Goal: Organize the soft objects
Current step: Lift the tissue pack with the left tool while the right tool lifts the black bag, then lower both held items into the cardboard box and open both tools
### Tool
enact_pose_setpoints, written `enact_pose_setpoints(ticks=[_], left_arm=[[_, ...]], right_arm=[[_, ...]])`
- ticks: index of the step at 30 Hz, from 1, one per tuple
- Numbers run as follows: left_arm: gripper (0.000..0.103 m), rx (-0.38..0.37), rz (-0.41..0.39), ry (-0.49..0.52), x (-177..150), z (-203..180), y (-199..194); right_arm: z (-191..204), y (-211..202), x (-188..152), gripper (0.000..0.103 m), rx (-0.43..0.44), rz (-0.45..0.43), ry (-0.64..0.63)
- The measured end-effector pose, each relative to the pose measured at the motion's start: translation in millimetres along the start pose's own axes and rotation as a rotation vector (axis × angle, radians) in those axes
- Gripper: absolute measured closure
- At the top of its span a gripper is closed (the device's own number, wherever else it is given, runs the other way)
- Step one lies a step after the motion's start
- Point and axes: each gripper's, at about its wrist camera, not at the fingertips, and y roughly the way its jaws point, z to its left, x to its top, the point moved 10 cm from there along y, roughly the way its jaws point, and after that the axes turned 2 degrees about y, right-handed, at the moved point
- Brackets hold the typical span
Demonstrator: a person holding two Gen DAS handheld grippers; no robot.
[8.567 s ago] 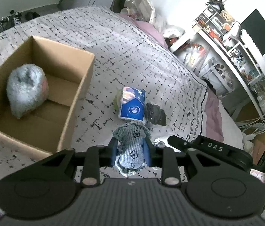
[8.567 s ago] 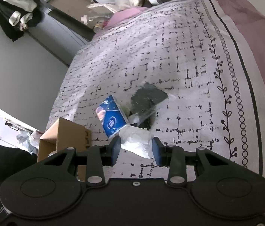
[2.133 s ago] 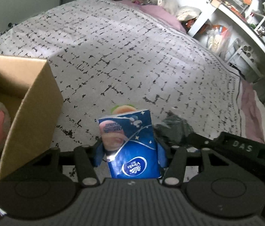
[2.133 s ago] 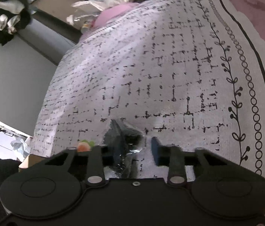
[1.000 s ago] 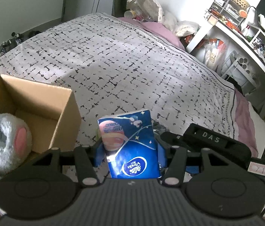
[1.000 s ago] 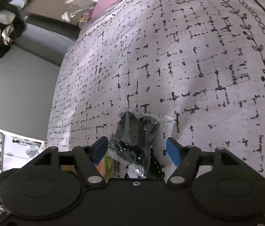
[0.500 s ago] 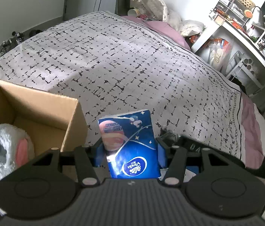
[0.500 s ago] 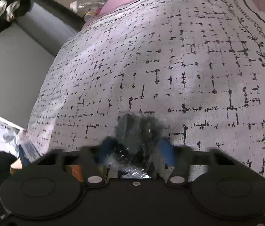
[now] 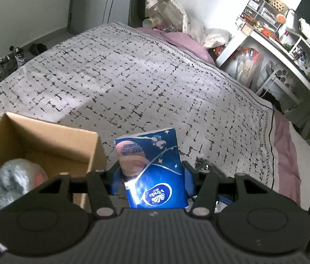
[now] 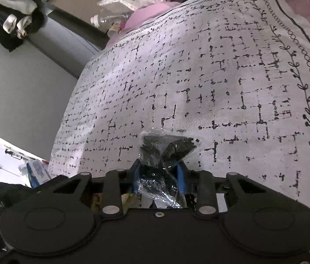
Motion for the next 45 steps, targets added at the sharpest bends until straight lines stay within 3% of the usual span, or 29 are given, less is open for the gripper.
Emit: enact_pose_setpoints(ticks=[10,24,33,45], left_arm=[[0.049,-0.008,-0.019,0.005,7,18,-38],[0.048,0.047,-0.056,-0.035,4,79,-82],[0.048,0.040,-0.027,-0.076,-13,104,-85],[0.045,-0.015,0.021,-0.099,-36,120,-72]], right_arm=[[17,-30,-1,0.071,0.027,-0.052,-0.033],[79,-55,-17,0.071,0.110,-0.067,-0.151],[128,-68,-28,0.071,0.159,-0.085,-0.238],[160,-55,-66,0.070,0.138,-0.025,-0.344]])
